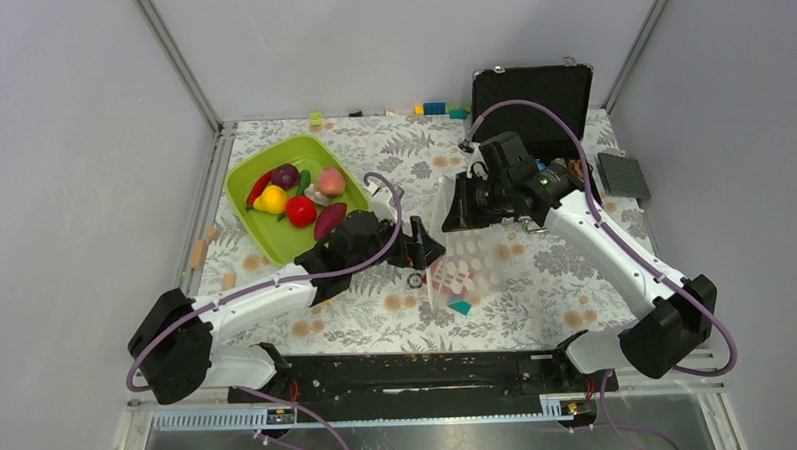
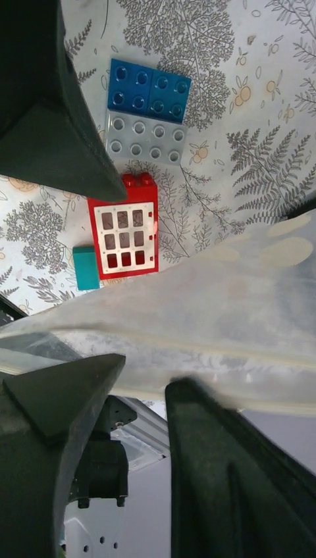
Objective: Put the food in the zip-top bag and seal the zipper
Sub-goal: Open the zipper of the food storage bag at the center of the board.
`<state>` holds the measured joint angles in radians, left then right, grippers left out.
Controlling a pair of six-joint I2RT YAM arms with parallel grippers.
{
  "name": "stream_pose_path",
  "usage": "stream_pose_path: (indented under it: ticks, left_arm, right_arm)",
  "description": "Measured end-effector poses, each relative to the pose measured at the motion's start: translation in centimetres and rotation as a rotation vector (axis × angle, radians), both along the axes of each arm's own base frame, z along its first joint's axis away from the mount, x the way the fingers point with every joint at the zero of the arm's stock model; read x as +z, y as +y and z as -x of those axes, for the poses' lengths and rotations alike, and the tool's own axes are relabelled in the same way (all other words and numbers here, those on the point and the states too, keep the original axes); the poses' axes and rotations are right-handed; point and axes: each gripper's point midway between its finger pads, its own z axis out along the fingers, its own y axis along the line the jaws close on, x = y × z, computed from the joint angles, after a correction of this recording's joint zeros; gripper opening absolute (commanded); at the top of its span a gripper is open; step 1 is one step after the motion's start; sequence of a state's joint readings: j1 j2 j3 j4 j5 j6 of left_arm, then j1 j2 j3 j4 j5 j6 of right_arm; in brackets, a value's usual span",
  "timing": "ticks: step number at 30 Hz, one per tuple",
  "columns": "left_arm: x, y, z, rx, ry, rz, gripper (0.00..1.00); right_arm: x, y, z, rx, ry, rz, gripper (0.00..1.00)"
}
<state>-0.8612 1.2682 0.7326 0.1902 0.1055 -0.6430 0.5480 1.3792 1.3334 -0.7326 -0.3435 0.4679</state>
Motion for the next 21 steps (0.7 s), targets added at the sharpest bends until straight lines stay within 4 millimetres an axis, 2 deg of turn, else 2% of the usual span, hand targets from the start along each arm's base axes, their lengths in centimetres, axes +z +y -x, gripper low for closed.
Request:
stream_pose_path:
  ticks: [2, 3, 4, 5, 6, 7, 8, 12, 14, 17, 21]
  left_arm:
    - [-0.4, -0.2, -0.2, 0.009, 0.012, -0.005, 0.46]
    - [-0.6, -0.2, -0.3, 0.017, 0.016, -0.010, 0.27]
    - [-0.6, -0.1, -0.4, 0.026, 0.018, -0.012, 0.03]
    - [-0.7, 0.0, -0.6, 0.033, 0.013, -0.021, 0.00]
    - [-0.7, 0.1, -0.7, 0.046, 0.016, -0.020, 0.00]
    - [-0.6, 0.2, -1.0, 0.061, 0.012, -0.025, 0.00]
    - [-0.5, 0.4, -1.4, 0.084, 0.008, -0.033, 0.00]
    - [0.7, 0.9, -2.9, 0.172, -0.011, -0.030, 0.00]
    - [0.9, 1.0, -3.2, 0.194, -0.009, -0.025, 0.00]
    - [0.9, 1.1, -3.2, 0.209, 0.009, -0.014, 0.00]
    - [1.0, 0.9, -3.1, 0.215, 0.031, 0.011, 0.00]
  right_arm:
    - [0.3, 0.3, 0.1, 0.014, -0.002, -0.019, 0.00]
    - [0.4, 0.5, 0.1, 0.019, -0.003, -0.025, 0.00]
    - [0.4, 0.5, 0.1, 0.025, -0.004, -0.031, 0.00]
    - [0.5, 0.6, 0.2, 0.031, -0.006, -0.032, 0.00]
    - [0.4, 0.6, 0.2, 0.035, -0.008, -0.030, 0.08]
    - [0.4, 0.5, 0.1, 0.035, -0.014, -0.023, 0.27]
    - [0.3, 0.2, -0.1, 0.025, -0.022, -0.009, 0.36]
    - [0.0, -1.4, -1.4, -0.051, -0.109, 0.071, 0.46]
    - [0.2, -2.0, -2.0, -0.090, -0.168, 0.083, 0.56]
    - [0.4, -1.9, -2.5, -0.133, -0.242, 0.072, 0.56]
    - [0.7, -0.7, -3.2, -0.160, -0.317, 0.073, 0.54]
